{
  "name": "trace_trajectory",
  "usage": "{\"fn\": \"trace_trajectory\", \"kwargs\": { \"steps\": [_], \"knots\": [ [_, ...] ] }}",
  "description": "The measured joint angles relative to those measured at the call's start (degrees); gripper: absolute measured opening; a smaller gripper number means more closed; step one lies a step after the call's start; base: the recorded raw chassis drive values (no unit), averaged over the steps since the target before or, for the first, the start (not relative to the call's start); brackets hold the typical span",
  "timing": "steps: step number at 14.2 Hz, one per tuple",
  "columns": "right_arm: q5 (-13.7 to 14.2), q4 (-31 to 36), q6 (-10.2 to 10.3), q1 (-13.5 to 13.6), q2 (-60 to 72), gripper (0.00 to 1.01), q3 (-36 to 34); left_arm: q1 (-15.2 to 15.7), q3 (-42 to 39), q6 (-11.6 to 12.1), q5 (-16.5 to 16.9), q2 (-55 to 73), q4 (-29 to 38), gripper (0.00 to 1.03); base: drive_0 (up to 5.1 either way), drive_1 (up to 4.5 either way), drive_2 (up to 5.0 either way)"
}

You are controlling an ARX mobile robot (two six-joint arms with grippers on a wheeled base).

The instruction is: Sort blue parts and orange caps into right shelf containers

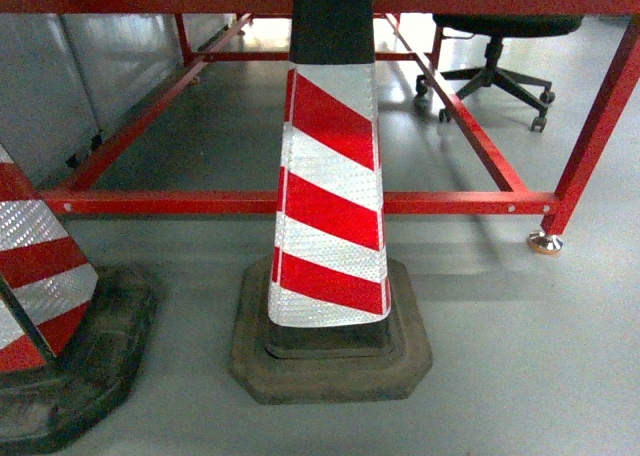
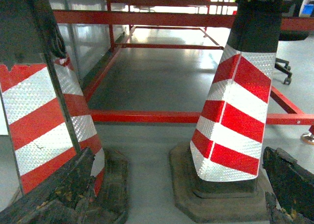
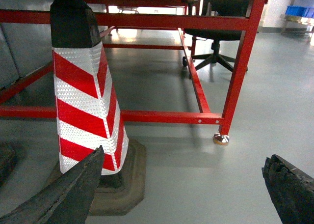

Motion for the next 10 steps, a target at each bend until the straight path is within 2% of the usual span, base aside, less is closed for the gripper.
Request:
{"fn": "trace_trajectory", "kwargs": {
  "steps": [10],
  "knots": [
    [0.02, 0.0, 0.0, 0.0, 0.0, 0.98, 0.0, 0.0, 0.0, 0.0, 0.0, 0.0, -0.02, 0.98, 0.0, 0.0, 0.0]
  ]
}}
